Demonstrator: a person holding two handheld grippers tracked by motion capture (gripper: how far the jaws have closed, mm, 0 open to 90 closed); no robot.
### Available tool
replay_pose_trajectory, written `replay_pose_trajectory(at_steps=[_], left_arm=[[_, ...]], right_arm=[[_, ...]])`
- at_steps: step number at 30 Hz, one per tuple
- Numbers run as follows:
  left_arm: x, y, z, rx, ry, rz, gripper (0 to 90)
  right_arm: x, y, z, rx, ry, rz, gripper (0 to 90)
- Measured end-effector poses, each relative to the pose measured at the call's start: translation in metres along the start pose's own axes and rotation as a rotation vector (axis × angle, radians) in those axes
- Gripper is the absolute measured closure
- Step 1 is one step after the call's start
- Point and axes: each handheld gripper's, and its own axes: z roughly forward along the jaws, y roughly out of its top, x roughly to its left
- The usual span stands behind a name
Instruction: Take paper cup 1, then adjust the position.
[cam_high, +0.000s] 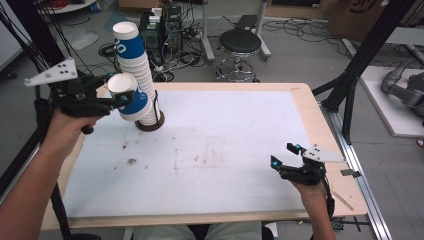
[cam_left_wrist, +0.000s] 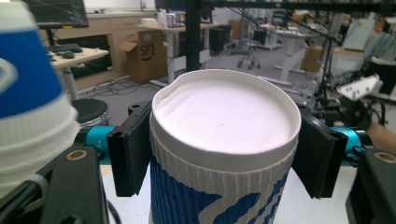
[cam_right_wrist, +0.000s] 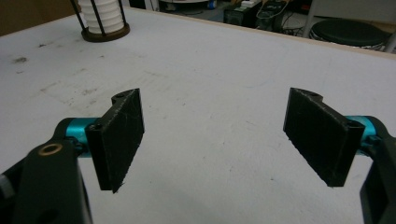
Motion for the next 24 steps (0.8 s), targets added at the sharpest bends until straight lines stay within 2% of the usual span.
replay_pose_trajectory(at_steps=[2,6,10,12,17,21,24], left_arm=[[-0.003,-0.01,0.008,0.009,-0.018,0.008,29.6],[-0.011,-0.033,0.023,0.023,-0.044,-0.003,29.6],[-0.019,-0.061,0.042,0.049,-0.078,-0.026,29.6],[-0.021,-0.069,0.048,0.053,-0.084,-0.035,29.6],[-0.024,-0.083,0.057,0.062,-0.084,-0.055,29.6],[-0.027,-0.089,0.061,0.071,-0.088,-0.054,29.6],[-0.03,-0.093,0.066,0.08,-0.096,-0.054,29.6]], right_arm=[[0.0,0.0,0.001,0.002,0.004,-0.001,20.9],[0.004,0.004,0.008,0.0,0.027,-0.017,20.8],[0.008,0.005,0.016,0.013,0.051,-0.027,20.8],[0.01,0.006,0.018,0.023,0.058,-0.03,20.8],[0.013,0.007,0.017,0.018,0.072,-0.04,20.8],[0.014,0.008,0.018,0.015,0.085,-0.038,20.8],[0.019,0.009,0.021,0.015,0.123,-0.057,20.8]])
